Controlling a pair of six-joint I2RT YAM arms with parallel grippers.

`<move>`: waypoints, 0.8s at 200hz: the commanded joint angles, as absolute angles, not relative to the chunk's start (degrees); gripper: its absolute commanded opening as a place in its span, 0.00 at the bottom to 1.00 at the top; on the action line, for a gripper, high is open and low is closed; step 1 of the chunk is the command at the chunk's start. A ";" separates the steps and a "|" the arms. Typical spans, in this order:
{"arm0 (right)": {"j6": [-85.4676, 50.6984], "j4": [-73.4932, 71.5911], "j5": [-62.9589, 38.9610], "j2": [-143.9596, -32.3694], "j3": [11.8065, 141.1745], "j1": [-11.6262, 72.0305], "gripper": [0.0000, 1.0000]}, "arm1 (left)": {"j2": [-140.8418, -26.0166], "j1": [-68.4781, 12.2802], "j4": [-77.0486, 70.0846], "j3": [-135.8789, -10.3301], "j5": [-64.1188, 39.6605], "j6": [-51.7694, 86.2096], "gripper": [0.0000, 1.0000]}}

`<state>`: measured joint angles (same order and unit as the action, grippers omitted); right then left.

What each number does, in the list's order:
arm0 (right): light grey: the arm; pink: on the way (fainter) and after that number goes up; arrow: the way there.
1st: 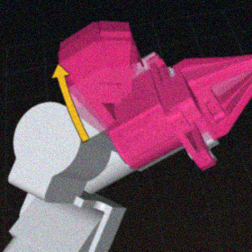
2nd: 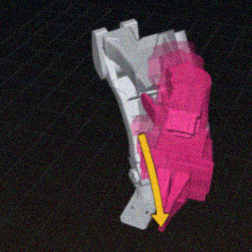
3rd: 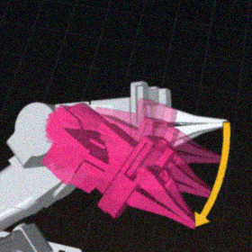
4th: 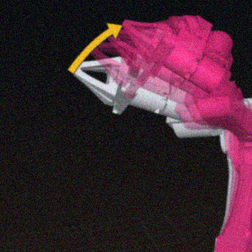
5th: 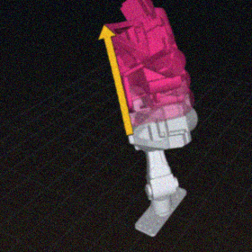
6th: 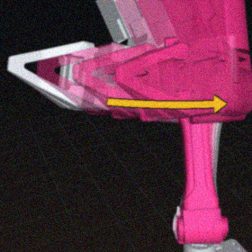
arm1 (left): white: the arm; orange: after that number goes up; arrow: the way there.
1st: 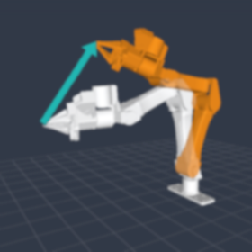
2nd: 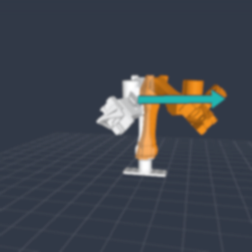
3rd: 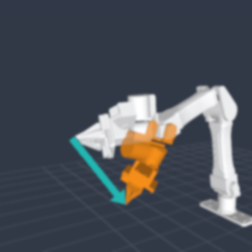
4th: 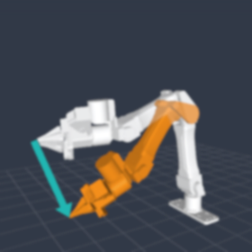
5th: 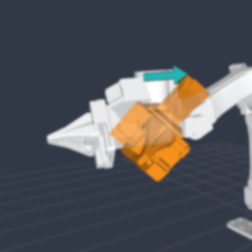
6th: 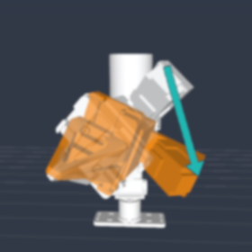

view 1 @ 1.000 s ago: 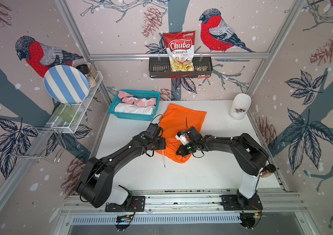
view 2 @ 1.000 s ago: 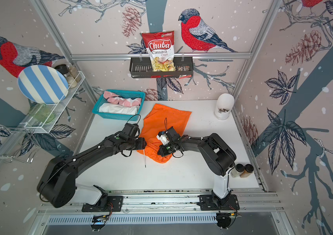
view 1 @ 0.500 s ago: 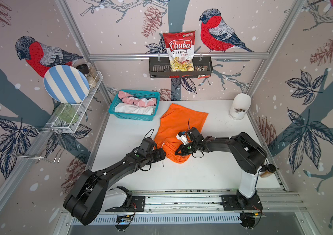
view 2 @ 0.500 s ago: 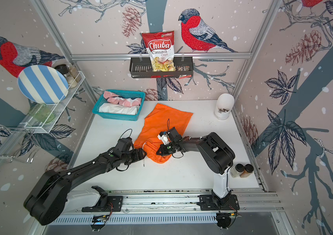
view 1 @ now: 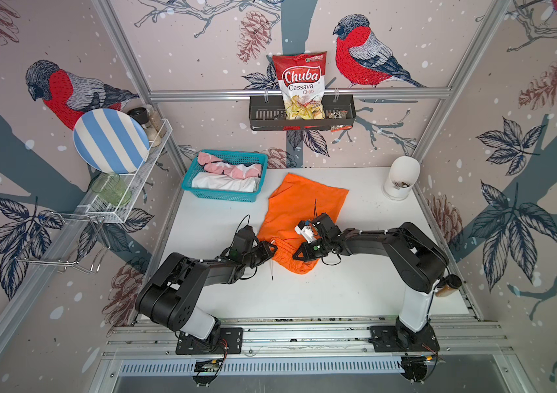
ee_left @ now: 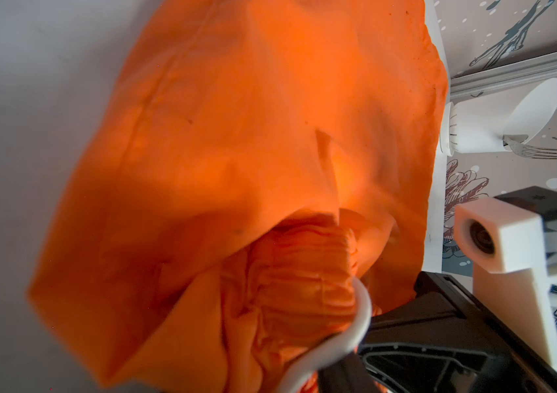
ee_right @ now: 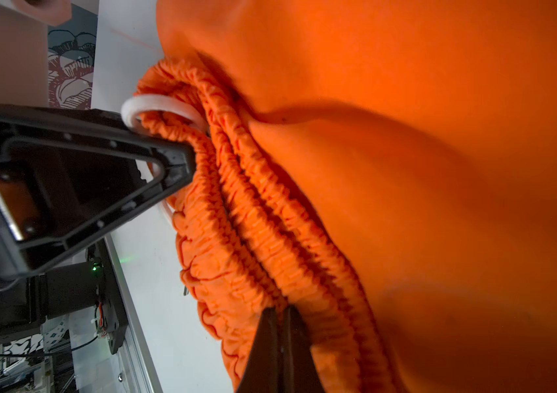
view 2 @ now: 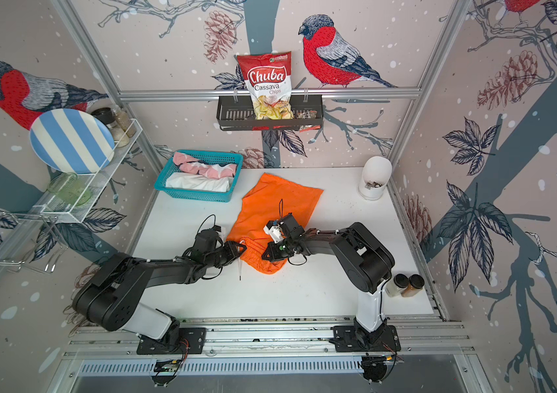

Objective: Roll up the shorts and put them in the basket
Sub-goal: Roll the shorts at the center of the board.

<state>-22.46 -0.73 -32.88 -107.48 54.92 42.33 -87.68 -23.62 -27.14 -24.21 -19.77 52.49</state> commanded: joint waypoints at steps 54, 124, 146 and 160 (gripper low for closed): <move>-13.41 21.25 8.24 -96.47 62.82 55.00 0.49 | -82.92 -23.03 -9.96 -29.41 -18.40 47.38 0.10; -3.06 14.02 35.28 -99.92 62.35 73.60 0.93 | -79.48 -23.03 -5.39 -30.49 -21.07 48.21 0.12; 0.09 10.12 37.02 -104.06 61.87 74.92 1.00 | -79.17 -23.07 -4.59 -31.12 -22.09 48.32 0.12; 1.98 7.80 39.12 -107.22 62.05 75.32 1.00 | -79.02 -23.03 -4.31 -31.46 -22.78 48.73 0.13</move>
